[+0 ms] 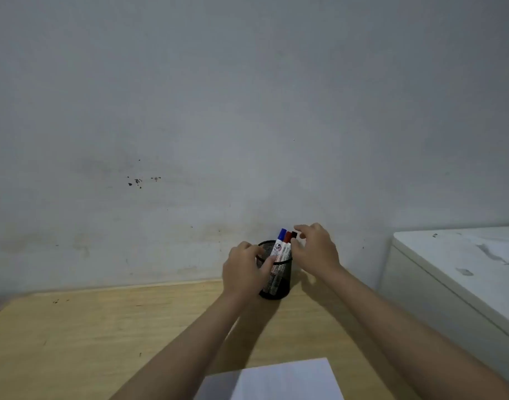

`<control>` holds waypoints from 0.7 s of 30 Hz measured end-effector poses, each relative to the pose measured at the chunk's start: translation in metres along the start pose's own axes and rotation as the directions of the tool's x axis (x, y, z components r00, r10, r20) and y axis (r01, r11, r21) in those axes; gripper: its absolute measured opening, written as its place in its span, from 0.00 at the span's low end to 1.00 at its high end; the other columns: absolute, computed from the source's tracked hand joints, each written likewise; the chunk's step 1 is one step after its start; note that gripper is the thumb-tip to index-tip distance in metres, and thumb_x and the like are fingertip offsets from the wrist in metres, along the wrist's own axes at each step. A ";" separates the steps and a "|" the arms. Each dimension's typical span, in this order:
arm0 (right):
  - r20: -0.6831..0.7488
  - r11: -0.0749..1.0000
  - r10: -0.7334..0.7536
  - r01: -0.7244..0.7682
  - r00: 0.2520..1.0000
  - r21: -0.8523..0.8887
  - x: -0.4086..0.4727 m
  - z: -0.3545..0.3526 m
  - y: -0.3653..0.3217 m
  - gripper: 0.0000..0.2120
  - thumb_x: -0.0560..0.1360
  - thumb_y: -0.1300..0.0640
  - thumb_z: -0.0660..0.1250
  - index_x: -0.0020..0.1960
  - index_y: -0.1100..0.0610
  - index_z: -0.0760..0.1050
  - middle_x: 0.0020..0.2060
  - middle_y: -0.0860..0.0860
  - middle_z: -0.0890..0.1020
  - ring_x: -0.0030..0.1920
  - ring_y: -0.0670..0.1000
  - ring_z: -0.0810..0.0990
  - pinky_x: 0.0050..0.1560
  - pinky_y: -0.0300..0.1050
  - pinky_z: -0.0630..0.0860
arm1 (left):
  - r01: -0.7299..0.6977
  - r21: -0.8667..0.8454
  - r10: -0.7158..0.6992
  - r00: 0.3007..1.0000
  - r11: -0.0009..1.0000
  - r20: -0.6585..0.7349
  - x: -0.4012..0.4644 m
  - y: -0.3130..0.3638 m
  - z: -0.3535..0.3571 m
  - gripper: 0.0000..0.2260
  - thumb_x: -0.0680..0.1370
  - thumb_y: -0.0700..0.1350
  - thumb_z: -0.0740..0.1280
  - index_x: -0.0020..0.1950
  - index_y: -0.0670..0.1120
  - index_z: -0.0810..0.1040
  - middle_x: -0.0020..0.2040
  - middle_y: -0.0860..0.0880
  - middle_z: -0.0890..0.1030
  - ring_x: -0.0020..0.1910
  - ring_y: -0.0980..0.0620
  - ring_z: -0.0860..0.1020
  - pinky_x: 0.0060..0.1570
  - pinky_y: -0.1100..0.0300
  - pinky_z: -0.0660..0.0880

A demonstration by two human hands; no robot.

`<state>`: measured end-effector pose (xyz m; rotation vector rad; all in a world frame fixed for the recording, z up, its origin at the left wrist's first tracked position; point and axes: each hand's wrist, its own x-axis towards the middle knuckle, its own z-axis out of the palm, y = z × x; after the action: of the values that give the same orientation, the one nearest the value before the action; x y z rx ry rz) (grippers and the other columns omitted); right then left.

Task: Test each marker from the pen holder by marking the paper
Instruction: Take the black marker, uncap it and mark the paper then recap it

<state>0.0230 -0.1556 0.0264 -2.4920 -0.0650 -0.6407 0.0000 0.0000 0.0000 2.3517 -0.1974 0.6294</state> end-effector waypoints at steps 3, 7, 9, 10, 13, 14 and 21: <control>-0.008 1.000 -0.017 0.017 1.000 -0.015 0.006 0.002 0.001 0.14 0.75 0.53 0.64 0.59 0.56 0.76 0.52 0.55 0.77 0.52 0.53 0.77 0.50 0.50 0.76 | 0.029 -0.037 -0.031 0.999 0.999 -0.045 0.001 -0.001 0.003 0.13 0.72 0.54 0.69 0.46 0.45 0.82 0.47 0.48 0.80 0.49 0.49 0.76 0.42 0.55 0.75; -0.053 0.988 -0.015 0.022 0.999 0.151 0.007 0.002 0.000 0.04 0.73 0.56 0.67 0.46 0.56 0.76 0.42 0.52 0.79 0.41 0.48 0.78 0.43 0.48 0.78 | 0.043 -0.075 -0.048 0.996 0.996 -0.072 0.001 -0.002 0.005 0.13 0.71 0.54 0.70 0.44 0.44 0.82 0.46 0.48 0.80 0.47 0.50 0.77 0.41 0.56 0.74; -0.078 0.967 -0.017 0.036 0.997 0.251 0.004 -0.002 -0.004 0.01 0.72 0.60 0.68 0.43 0.57 0.77 0.35 0.51 0.79 0.34 0.45 0.77 0.39 0.46 0.78 | 0.046 -0.068 -0.051 0.996 0.997 -0.073 0.001 -0.002 0.004 0.13 0.71 0.54 0.70 0.43 0.44 0.82 0.46 0.48 0.80 0.47 0.49 0.77 0.41 0.56 0.74; -0.096 0.957 -0.032 0.058 0.995 0.283 0.001 -0.005 -0.006 0.03 0.72 0.61 0.68 0.45 0.57 0.78 0.34 0.51 0.79 0.33 0.45 0.76 0.39 0.44 0.77 | 0.054 -0.071 -0.059 0.996 0.996 -0.062 0.001 -0.003 0.003 0.13 0.71 0.54 0.70 0.43 0.44 0.82 0.46 0.47 0.80 0.48 0.49 0.77 0.42 0.55 0.75; -0.196 0.945 -0.123 0.176 0.973 0.277 -0.008 -0.021 -0.014 0.09 0.71 0.62 0.68 0.51 0.58 0.81 0.36 0.52 0.79 0.33 0.43 0.76 0.39 0.38 0.75 | 0.097 -0.131 -0.097 0.995 0.987 0.006 -0.003 0.000 -0.003 0.11 0.71 0.52 0.70 0.46 0.45 0.81 0.49 0.47 0.80 0.50 0.49 0.77 0.44 0.58 0.72; -0.235 0.939 -0.157 0.219 0.959 0.266 -0.012 -0.028 -0.018 0.08 0.71 0.63 0.68 0.49 0.58 0.81 0.38 0.52 0.80 0.34 0.43 0.76 0.39 0.37 0.76 | 0.108 -0.161 -0.107 0.994 0.981 0.018 -0.006 0.001 -0.006 0.10 0.71 0.51 0.70 0.46 0.46 0.80 0.49 0.47 0.80 0.50 0.49 0.77 0.44 0.59 0.71; -0.415 0.858 -0.171 0.342 0.894 0.383 -0.070 -0.068 -0.041 0.06 0.68 0.68 0.70 0.39 0.58 0.78 0.36 0.50 0.79 0.36 0.48 0.81 0.38 0.40 0.79 | 0.239 -0.766 -0.165 0.971 0.597 0.174 -0.035 0.041 -0.058 0.03 0.74 0.42 0.69 0.47 0.47 0.77 0.43 0.42 0.84 0.39 0.49 0.84 0.42 0.57 0.78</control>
<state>-0.0751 -0.1513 0.0648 -1.8967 -0.3747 -1.0675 -0.0652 0.0059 0.0446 1.4958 -0.1883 0.2340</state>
